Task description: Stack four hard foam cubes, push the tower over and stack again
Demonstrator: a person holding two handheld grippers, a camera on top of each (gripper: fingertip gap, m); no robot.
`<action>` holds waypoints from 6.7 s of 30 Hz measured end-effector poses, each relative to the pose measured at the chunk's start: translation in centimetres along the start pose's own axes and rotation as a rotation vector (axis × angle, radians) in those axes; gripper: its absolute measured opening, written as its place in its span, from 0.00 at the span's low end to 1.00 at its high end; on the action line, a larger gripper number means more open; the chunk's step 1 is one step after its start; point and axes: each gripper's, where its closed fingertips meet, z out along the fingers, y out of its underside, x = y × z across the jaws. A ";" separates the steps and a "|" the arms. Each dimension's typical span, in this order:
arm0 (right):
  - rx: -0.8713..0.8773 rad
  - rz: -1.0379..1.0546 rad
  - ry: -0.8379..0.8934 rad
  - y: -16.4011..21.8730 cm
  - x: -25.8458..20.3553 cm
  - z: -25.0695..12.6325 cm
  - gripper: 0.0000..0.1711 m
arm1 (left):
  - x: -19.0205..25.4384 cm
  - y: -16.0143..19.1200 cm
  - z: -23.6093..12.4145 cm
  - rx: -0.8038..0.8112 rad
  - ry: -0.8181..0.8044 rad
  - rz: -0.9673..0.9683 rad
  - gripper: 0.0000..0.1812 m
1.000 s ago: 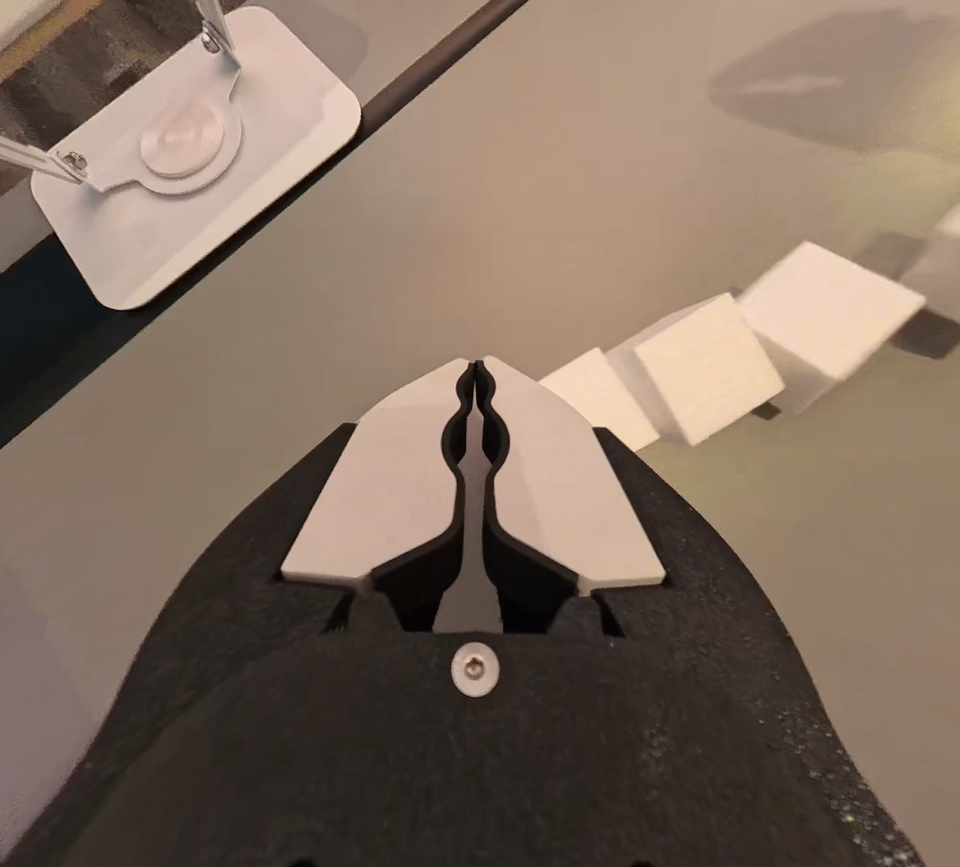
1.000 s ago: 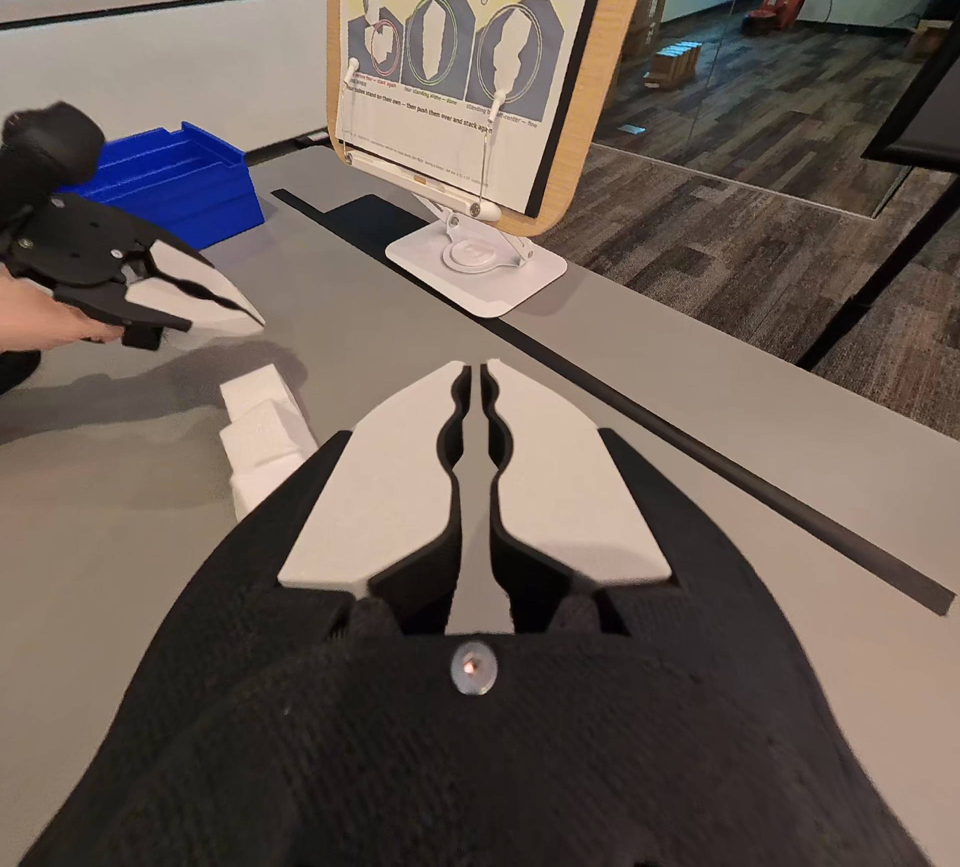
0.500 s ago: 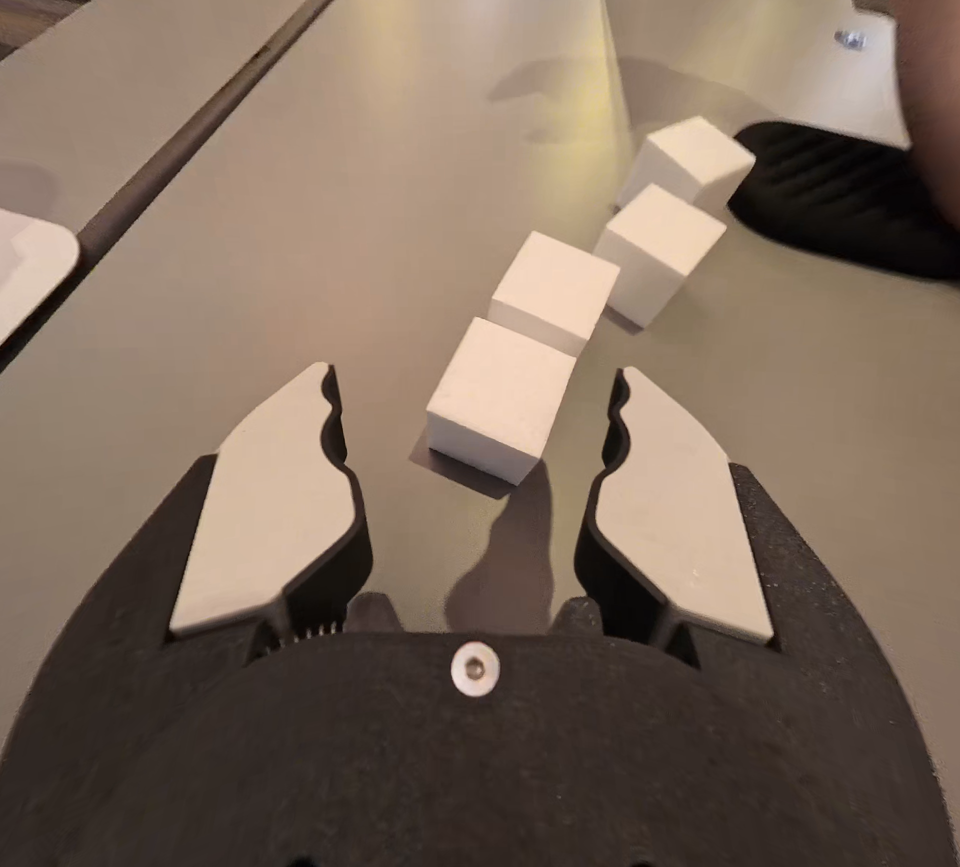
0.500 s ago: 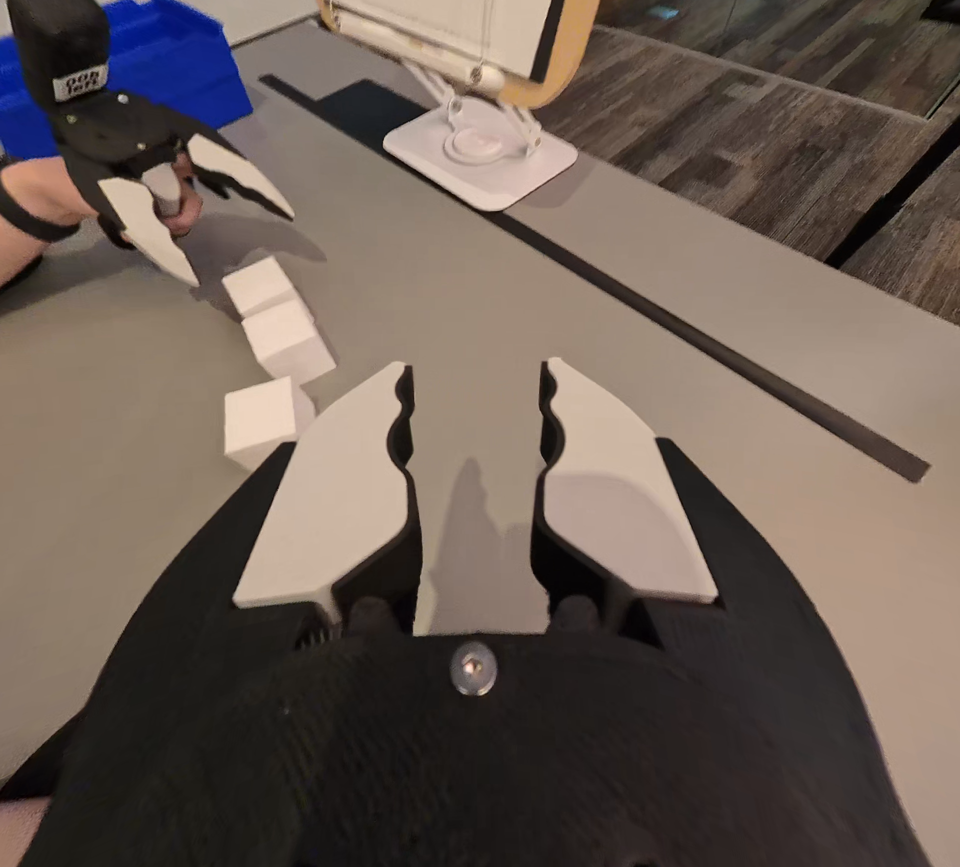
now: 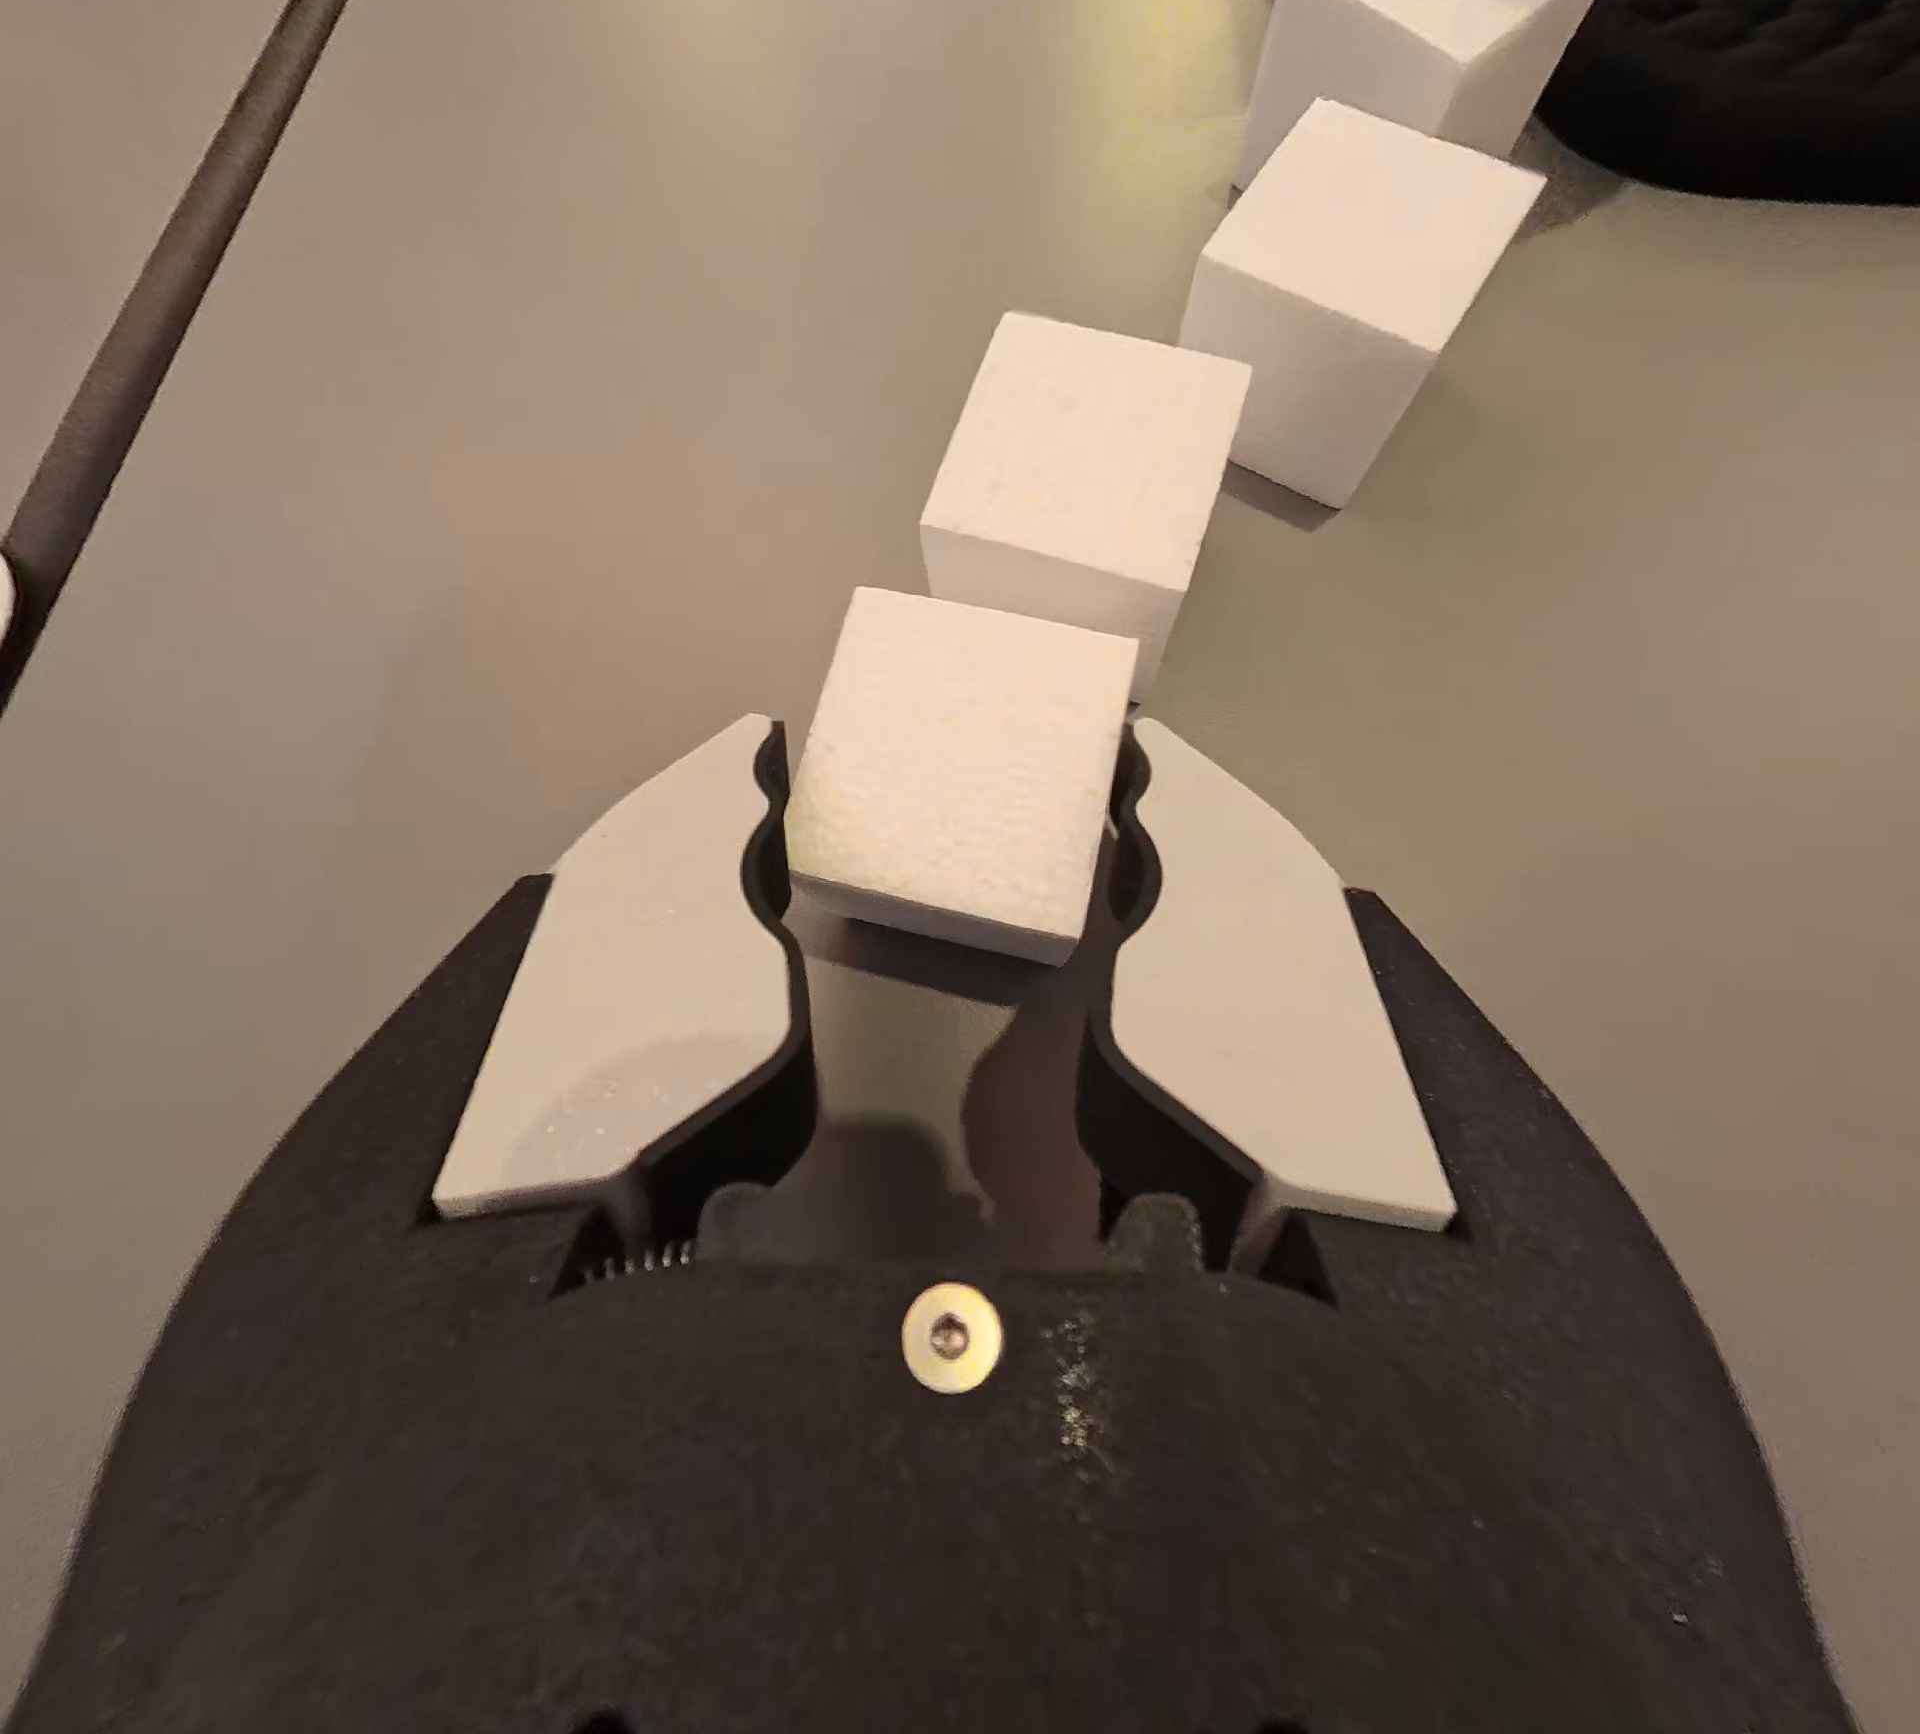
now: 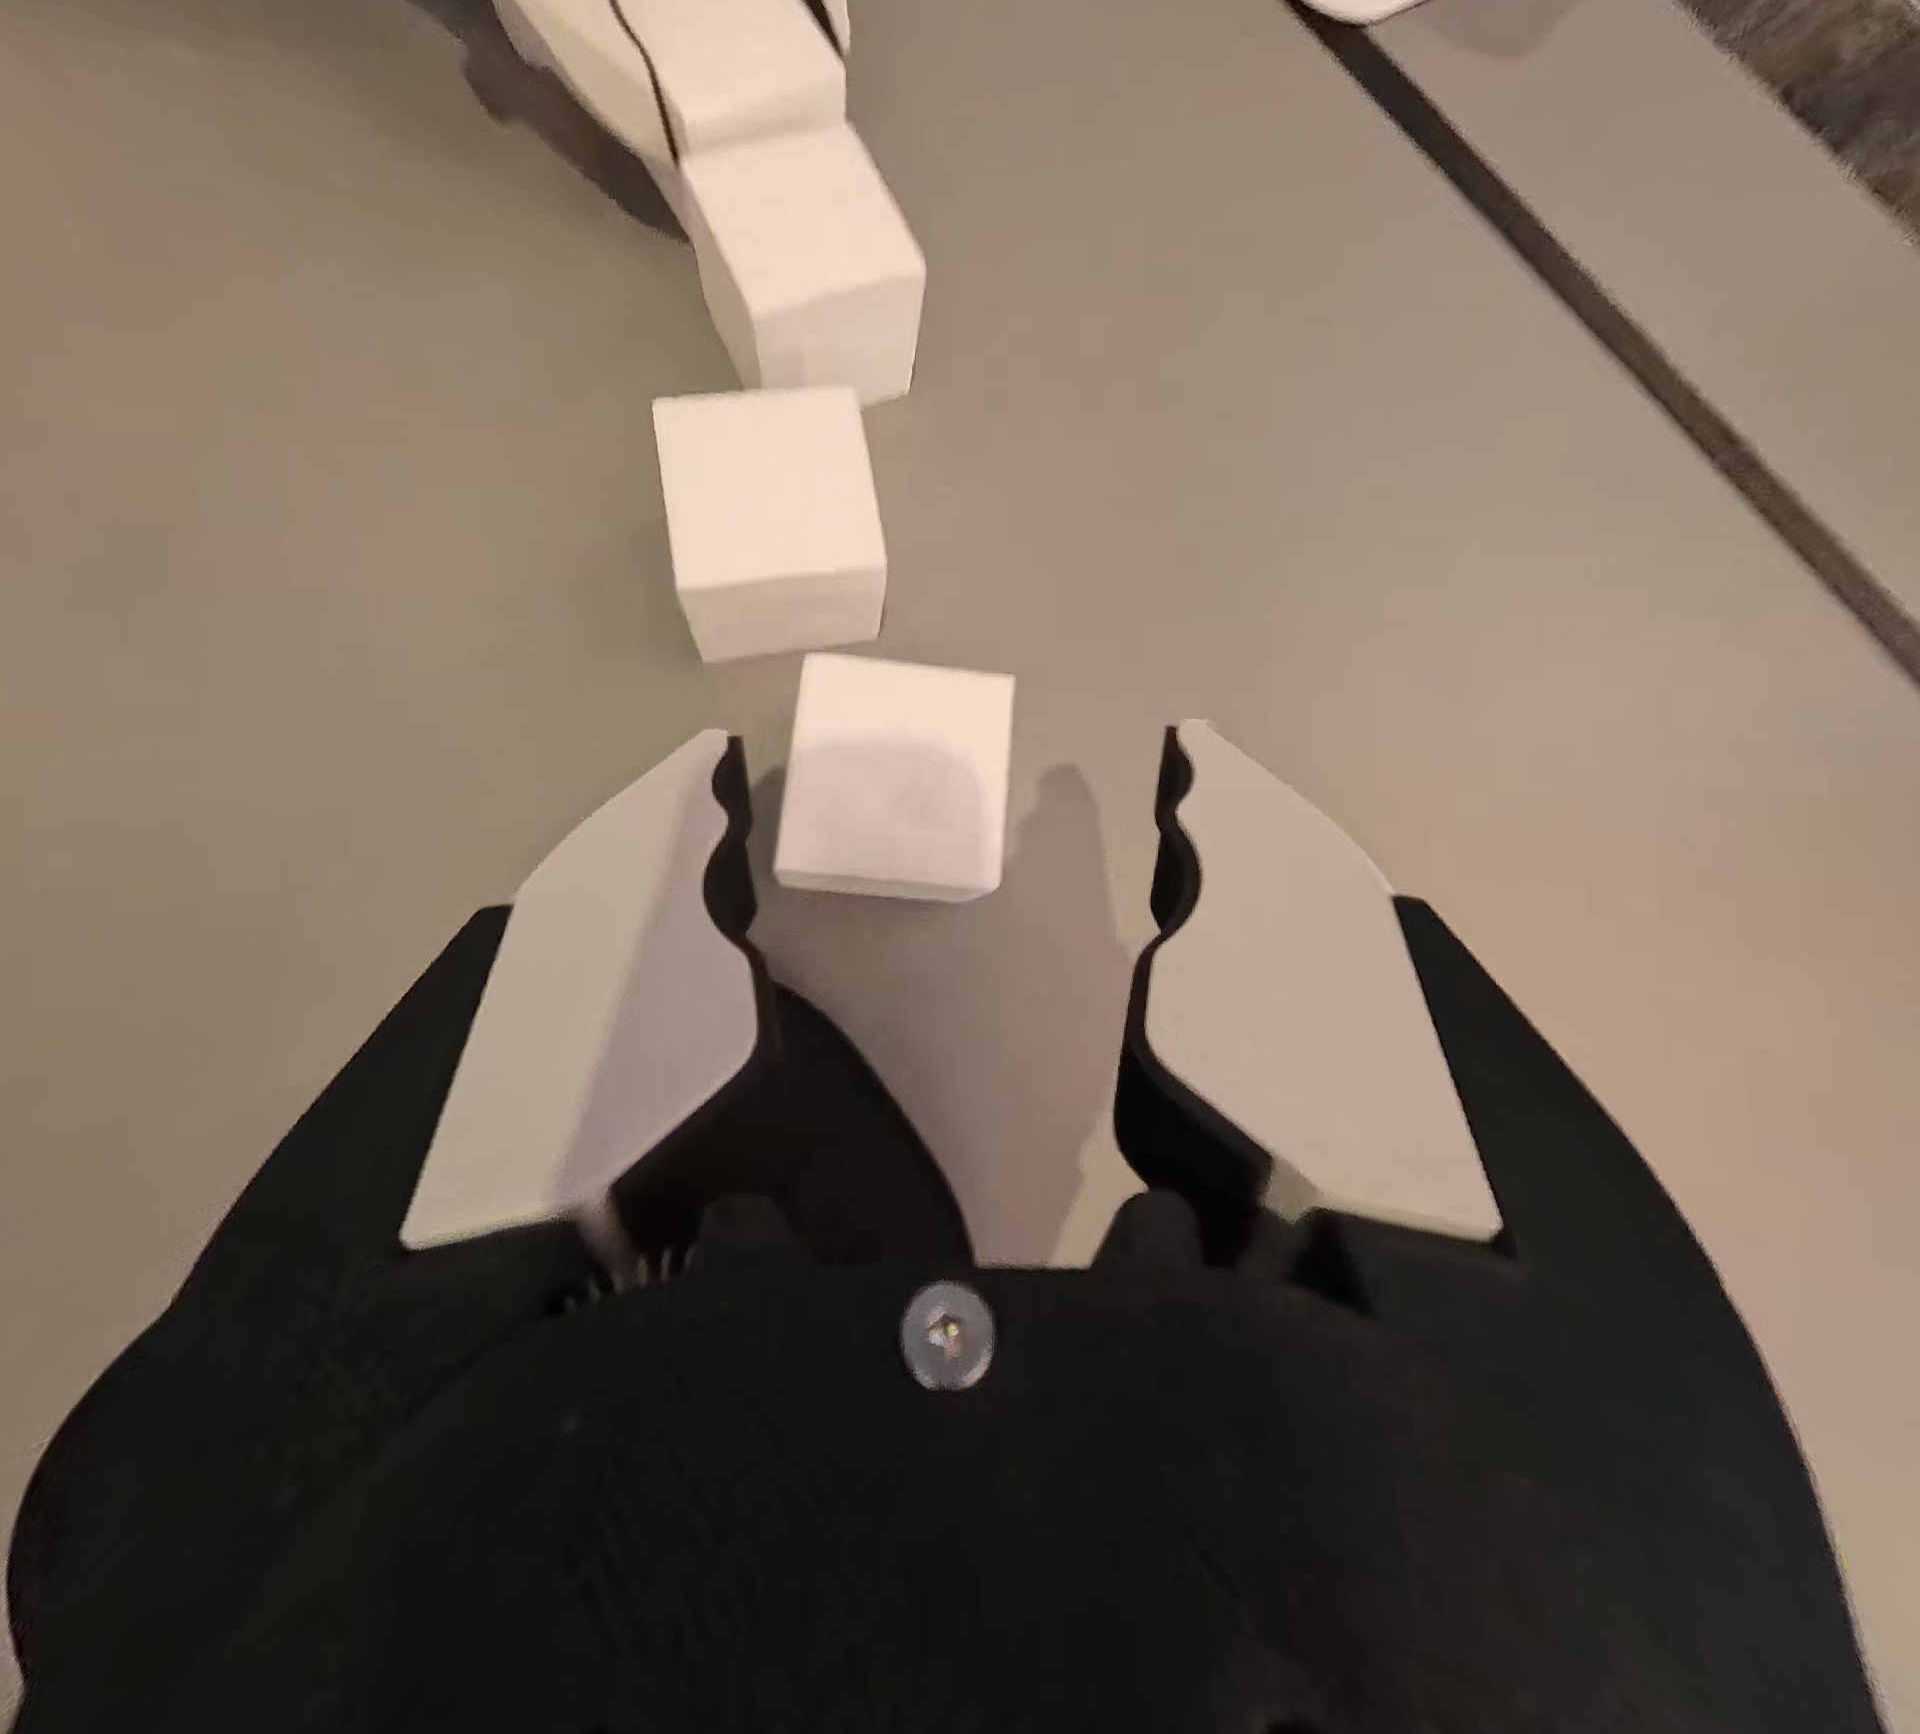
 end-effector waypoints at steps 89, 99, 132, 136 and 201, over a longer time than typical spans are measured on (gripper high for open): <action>0.259 0.005 -0.274 -16.7 0.4 -2.1 0.33 | -1.5 -6.2 -11.5 0.207 -0.007 -0.018 0.54; 0.169 -0.009 -0.376 -17.1 -1.8 2.4 0.33 | -1.1 -6.1 -11.3 0.195 0.010 -0.007 0.54; 0.351 0.440 -0.269 -4.0 4.5 6.3 0.00 | -0.9 -9.2 -16.1 0.213 -0.249 0.077 0.18; 0.261 0.545 -0.280 -2.9 4.7 7.5 0.00 | -0.8 -7.3 -18.0 0.173 -0.196 -0.073 0.00; 0.313 0.055 -0.193 -20.0 2.3 2.9 0.19 | -6.9 9.8 -26.3 -0.244 -0.529 -0.361 0.16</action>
